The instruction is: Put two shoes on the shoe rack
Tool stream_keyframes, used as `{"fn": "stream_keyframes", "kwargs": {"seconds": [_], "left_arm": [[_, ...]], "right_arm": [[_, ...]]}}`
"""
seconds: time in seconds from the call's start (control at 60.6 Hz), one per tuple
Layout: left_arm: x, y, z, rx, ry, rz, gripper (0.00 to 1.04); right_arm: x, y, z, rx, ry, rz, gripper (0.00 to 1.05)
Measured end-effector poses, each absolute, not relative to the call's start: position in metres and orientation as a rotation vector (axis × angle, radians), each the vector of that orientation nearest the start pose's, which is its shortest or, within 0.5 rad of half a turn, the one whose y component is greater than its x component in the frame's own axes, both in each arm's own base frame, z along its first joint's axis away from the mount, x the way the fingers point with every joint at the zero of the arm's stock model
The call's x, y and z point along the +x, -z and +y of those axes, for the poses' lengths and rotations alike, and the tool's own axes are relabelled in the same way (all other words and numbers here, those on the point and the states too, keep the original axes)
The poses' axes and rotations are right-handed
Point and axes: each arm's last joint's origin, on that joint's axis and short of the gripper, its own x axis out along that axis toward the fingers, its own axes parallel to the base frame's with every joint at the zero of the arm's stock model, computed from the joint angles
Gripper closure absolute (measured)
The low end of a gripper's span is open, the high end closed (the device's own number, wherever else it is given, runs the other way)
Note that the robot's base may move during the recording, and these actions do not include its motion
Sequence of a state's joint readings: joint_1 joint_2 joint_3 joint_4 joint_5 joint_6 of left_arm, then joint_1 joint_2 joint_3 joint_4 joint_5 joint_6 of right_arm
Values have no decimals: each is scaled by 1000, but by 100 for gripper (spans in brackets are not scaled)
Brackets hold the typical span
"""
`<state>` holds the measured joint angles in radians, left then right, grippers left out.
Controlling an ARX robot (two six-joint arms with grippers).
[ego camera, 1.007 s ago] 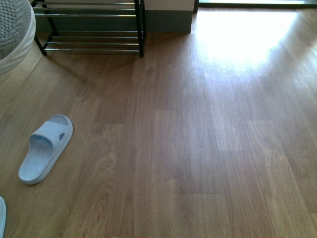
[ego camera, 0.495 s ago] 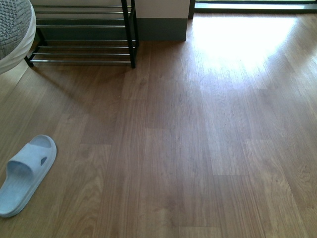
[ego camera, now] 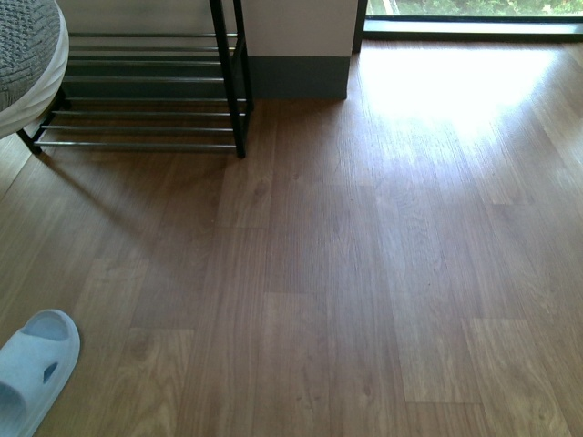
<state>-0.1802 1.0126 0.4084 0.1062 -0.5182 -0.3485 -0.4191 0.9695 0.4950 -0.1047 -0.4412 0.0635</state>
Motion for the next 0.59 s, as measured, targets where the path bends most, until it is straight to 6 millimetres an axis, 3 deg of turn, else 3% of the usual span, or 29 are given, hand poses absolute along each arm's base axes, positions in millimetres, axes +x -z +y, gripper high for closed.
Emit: {"fn": "stream_keyframes", "kwargs": {"seconds": [0.594], "left_arm": [[197, -193, -22, -170, -396, 408, 103]], "right_arm": [[183, -211, -69, 303, 3, 529, 103]]}}
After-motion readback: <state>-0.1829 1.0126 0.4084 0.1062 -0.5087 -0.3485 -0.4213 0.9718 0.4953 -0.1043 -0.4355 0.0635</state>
